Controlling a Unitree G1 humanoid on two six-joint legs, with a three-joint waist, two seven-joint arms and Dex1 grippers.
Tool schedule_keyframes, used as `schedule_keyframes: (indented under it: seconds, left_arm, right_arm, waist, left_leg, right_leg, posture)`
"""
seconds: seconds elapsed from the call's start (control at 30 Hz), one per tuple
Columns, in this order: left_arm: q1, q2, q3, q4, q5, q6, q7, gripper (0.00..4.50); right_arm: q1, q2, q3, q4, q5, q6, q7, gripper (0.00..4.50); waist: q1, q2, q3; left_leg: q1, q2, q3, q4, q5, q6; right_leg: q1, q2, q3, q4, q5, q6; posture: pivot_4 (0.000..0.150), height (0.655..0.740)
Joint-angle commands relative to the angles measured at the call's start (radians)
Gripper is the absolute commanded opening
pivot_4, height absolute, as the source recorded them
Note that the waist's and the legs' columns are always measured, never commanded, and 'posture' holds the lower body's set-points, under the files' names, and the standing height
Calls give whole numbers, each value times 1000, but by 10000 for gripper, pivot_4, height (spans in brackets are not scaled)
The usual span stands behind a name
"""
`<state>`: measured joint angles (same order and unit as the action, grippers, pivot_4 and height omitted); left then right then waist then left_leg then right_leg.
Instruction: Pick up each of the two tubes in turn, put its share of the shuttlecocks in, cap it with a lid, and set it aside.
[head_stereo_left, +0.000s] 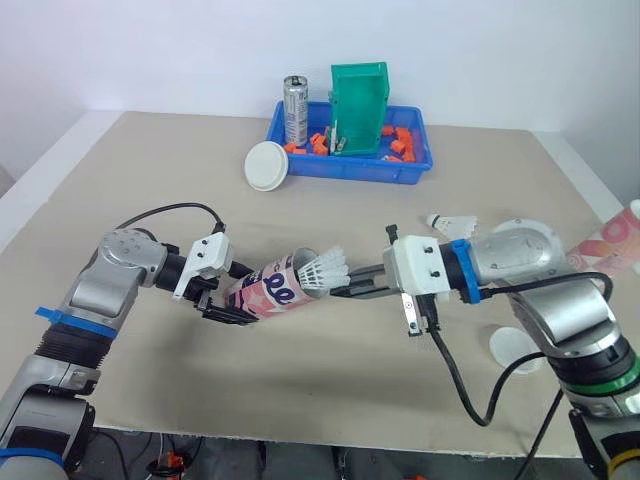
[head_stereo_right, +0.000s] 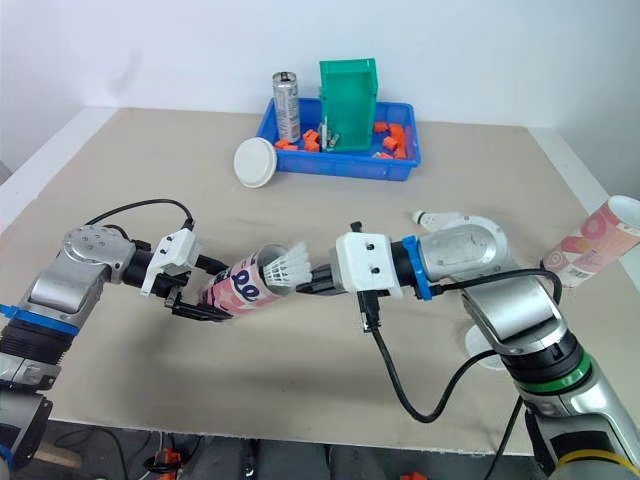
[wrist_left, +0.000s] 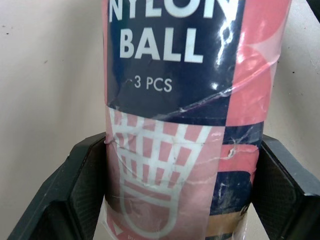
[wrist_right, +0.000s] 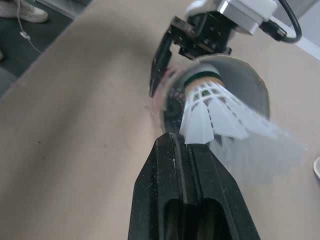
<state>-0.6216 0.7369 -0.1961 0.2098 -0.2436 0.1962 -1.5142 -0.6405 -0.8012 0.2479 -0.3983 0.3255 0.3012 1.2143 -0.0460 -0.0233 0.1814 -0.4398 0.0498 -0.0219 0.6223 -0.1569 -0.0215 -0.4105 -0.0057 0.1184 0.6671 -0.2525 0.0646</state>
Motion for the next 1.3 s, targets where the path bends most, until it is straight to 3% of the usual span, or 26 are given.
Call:
schedule_keyframes:
  seconds: [0.03, 0.07, 0.13, 0.2, 0.27, 0.43, 0.77, 1.3]
  left_arm:
    - [-8, 14, 23, -34, -15, 2, 0, 38348]
    - [-9, 14, 23, -33, -14, 1, 0, 38348]
    - [-12, 12, 21, -28, -14, 0, -2, 38348]
    - [-18, 7, 17, -22, -12, -2, -3, 38348]
    - [-20, 3, 15, -21, -12, -2, -3, 38348]
    - [-17, 5, 17, -26, -13, 0, -4, 38348]
    - [-8, 9, 22, -21, -14, -7, -3, 38348]
    - [-9, 7, 22, -21, -10, -6, 3, 38348]
  right_arm:
    - [-24, 5, -22, -11, 7, -11, 10, 153]
    - [-33, 13, -27, -12, 18, 2, 7, 153]
    - [-49, 23, -35, -11, 41, 31, 8, 5028]
    - [-53, 22, -56, -22, 76, 74, 5, 12336]
    - [-42, 9, -106, -48, 148, 129, 2, 22378]
    - [11, -22, -238, -35, 209, 192, -55, 22378]
    - [343, -63, -547, 361, 11, 102, -350, 22378]
    - [127, 29, -372, 785, -157, -48, -423, 22378]
  waist:
    - [0, 0, 0]
    - [0, 0, 0]
    - [0, 0, 0]
    - [0, 0, 0]
    - [0, 0, 0]
    - [1, 0, 0]
    - [1, -1, -1]
    - [-11, 0, 0]
  left_leg:
    - [0, 0, 0, 0, 0, 0]
    - [0, 0, 0, 0, 0, 0]
    - [0, 0, 0, 0, 0, 0]
    - [0, 0, 0, 0, 0, 0]
    - [0, 0, 0, 0, 0, 0]
    - [0, 0, -1, 0, 0, 0]
    - [1, -1, -1, 0, 0, 0]
    - [2, -1, 1, 1, 1, 1]
  right_leg:
    - [0, 0, 0, 0, 0, 0]
    - [0, 0, 0, 0, 0, 0]
    - [0, 0, 0, 0, 1, 1]
    - [0, 0, 0, 0, 1, 1]
    - [0, 0, -1, 1, 1, 1]
    - [1, 0, -1, 0, 0, 1]
    - [1, -1, 0, 0, 2, 4]
    - [2, 1, 3, 0, 3, 3]
  posture:
    - [1500, 7362]
    - [1500, 7362]
    - [1500, 7362]
    - [1500, 7362]
    - [1500, 7362]
    - [1500, 7362]
    - [1500, 7362]
    - [1500, 7362]
